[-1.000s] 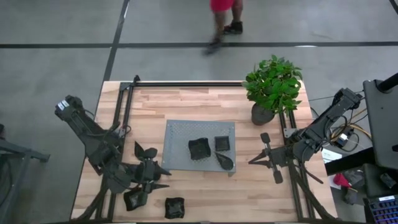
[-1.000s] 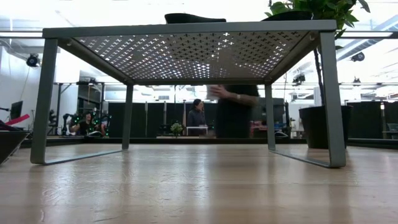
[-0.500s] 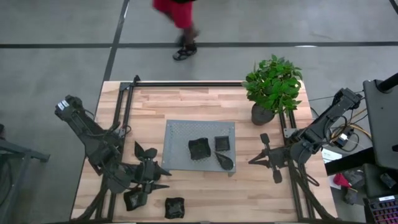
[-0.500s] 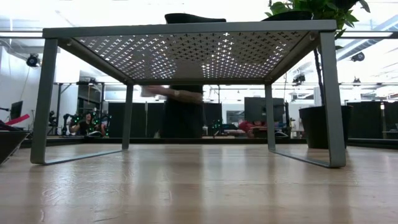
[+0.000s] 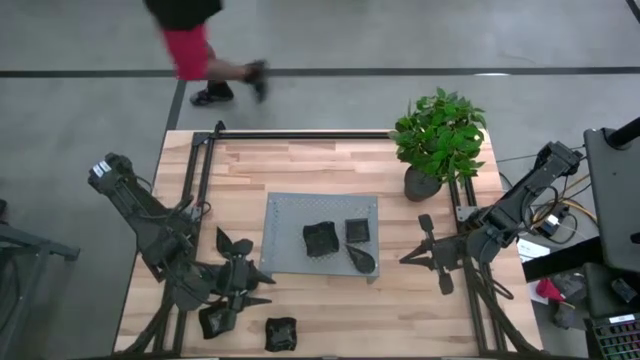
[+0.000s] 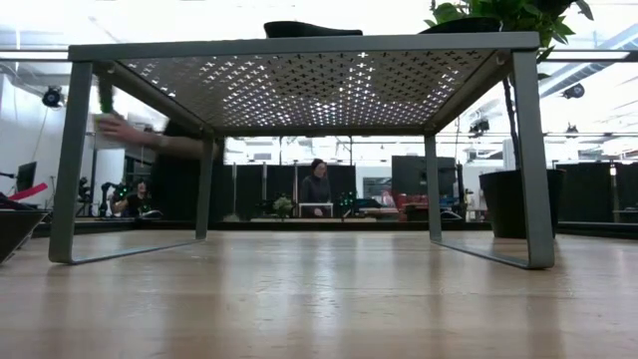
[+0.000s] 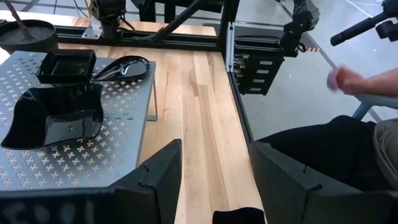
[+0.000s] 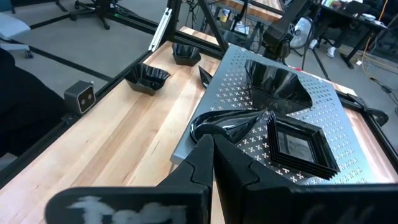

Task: Pick & Place Mini shaped plates
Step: Stack the black distorted plate on the distorted plates on the shelf

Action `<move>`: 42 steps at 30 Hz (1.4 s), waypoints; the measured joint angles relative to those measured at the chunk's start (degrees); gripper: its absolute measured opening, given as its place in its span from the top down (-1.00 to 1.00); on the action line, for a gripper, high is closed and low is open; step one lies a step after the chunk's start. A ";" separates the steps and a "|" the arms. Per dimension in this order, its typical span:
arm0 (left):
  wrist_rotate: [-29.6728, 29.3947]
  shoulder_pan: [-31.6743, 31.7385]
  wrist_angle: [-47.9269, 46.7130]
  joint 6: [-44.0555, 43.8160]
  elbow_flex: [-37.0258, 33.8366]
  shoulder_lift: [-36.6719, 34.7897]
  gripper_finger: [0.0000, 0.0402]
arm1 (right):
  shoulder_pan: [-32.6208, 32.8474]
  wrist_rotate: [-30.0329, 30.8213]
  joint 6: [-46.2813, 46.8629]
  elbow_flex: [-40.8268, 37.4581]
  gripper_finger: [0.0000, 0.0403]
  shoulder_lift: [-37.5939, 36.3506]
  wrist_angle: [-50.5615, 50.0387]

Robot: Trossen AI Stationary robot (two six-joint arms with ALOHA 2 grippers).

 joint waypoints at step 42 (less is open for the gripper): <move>11.81 -4.05 3.12 -10.06 7.28 21.59 0.09 | 0.00 -0.04 -0.02 -0.02 0.96 0.02 0.02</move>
